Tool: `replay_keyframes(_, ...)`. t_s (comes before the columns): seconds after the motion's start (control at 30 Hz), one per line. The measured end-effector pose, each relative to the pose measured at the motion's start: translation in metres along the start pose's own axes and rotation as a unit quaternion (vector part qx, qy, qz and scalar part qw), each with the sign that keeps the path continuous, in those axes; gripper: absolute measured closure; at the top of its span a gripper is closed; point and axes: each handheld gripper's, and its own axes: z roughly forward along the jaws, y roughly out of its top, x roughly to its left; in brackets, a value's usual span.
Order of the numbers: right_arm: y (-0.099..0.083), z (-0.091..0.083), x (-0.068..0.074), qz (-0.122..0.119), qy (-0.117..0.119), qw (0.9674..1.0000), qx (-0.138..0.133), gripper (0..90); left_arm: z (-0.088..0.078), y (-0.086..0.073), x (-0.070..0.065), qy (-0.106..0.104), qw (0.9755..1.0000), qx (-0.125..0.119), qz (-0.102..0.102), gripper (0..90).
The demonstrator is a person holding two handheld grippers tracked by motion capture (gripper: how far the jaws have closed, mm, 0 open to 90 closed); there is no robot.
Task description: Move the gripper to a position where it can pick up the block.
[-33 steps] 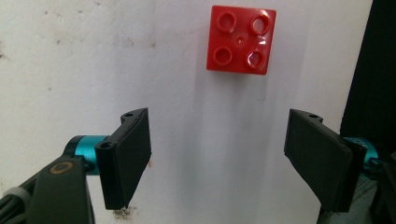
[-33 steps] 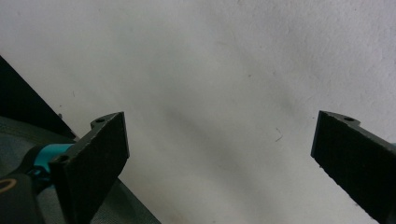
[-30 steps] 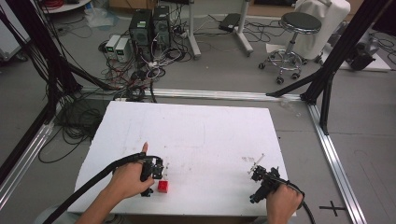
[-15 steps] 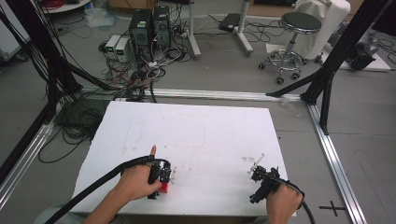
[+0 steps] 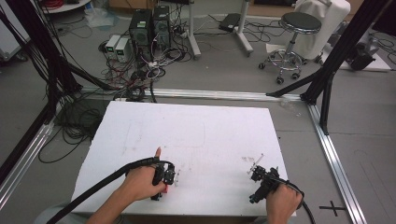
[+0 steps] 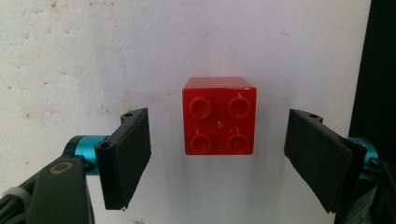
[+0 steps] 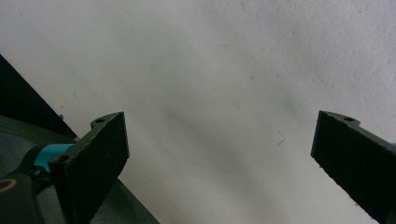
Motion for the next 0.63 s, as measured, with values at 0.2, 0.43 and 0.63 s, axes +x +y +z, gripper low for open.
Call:
replay_keyframes(0.2,-0.0002,0.0002,-0.0003,0.000,0.000,1.0000,0.000,3.3,0.0068,0.0028,-0.0007,-0.003,1.0000,0.006,0.008,23.2)
replay_keyframes(0.43,-0.0001,0.0005,-0.0006,-0.003,0.001,1.0000,-0.002,3.3,0.0127,0.0053,-0.0017,-0.008,0.9998,0.014,0.009,23.2)
replay_keyframes(0.63,0.0002,0.0002,-0.0002,-0.003,0.000,1.0000,-0.001,3.3,0.0107,0.0048,-0.0015,-0.005,0.9999,0.011,0.007,23.2)
